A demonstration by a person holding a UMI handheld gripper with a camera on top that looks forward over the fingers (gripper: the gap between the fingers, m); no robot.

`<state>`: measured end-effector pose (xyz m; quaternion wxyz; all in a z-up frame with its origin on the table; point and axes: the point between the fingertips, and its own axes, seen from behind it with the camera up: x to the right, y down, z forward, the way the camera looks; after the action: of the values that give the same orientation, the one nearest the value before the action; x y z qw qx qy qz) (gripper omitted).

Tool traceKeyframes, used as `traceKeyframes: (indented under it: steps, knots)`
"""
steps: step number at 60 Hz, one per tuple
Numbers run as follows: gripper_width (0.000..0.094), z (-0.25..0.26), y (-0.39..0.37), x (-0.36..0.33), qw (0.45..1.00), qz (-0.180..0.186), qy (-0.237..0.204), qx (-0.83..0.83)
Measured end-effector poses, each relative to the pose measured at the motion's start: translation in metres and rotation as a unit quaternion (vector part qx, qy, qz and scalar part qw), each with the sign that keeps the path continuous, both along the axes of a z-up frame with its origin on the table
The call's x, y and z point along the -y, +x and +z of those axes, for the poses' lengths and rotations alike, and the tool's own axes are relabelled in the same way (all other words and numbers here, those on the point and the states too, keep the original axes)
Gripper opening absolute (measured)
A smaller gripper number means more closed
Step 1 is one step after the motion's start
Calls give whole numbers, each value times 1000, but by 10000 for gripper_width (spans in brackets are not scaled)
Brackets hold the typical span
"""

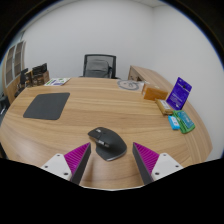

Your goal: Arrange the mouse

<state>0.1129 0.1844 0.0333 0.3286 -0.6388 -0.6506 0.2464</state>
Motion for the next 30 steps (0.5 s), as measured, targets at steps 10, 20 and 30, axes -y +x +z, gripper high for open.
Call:
traceKeyframes:
  steps: [10, 20, 30]
  knots:
    - [861, -21, -28, -10, 1000, -7, 2, 10]
    - [860, -31, -54, -14, 1000, -10, -17, 11]
    - [861, -44, -74, -30, 999, -30, -18, 24]
